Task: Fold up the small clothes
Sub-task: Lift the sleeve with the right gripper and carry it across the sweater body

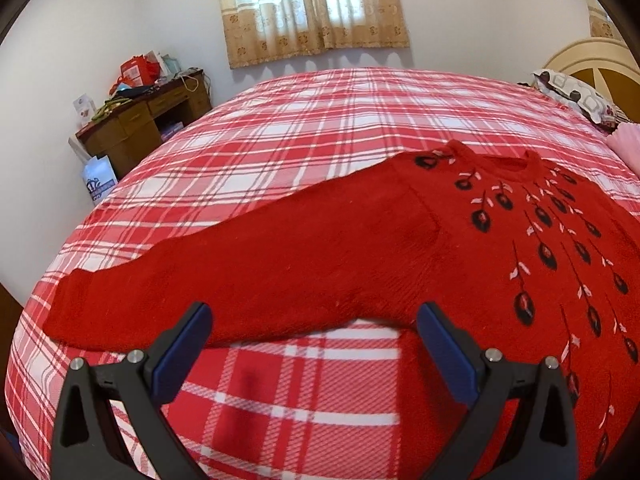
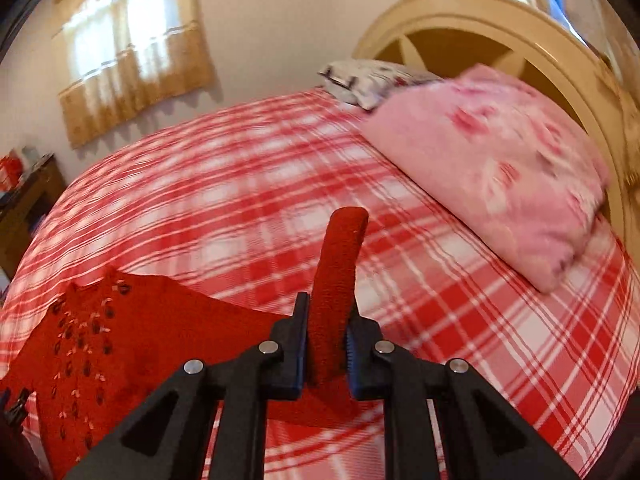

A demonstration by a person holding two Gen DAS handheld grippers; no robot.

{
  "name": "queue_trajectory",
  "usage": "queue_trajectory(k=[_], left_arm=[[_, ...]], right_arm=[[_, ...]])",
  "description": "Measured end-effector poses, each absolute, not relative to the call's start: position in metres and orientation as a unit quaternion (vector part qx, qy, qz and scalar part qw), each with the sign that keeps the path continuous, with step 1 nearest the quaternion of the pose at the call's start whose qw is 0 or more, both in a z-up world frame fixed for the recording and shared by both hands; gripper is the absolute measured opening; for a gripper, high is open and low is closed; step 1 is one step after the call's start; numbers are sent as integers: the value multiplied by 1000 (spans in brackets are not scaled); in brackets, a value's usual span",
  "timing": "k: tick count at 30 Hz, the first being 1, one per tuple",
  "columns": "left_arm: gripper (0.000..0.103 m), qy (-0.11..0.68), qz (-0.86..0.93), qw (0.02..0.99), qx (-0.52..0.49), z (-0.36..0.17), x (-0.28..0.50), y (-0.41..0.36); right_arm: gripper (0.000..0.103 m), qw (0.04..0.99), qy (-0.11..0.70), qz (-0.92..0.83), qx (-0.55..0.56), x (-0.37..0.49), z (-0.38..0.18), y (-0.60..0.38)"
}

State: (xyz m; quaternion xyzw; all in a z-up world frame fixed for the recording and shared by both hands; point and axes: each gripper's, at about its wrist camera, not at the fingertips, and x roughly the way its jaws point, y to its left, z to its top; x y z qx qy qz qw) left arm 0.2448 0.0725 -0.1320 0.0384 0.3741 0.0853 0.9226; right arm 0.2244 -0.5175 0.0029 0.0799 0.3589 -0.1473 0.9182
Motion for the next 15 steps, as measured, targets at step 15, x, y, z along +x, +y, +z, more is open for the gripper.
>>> queue_trajectory(k=[15], left_arm=[[103,369,102,924,25,-134,234,105]], right_arm=[[15,937,335,-85,45,243,35,-435]])
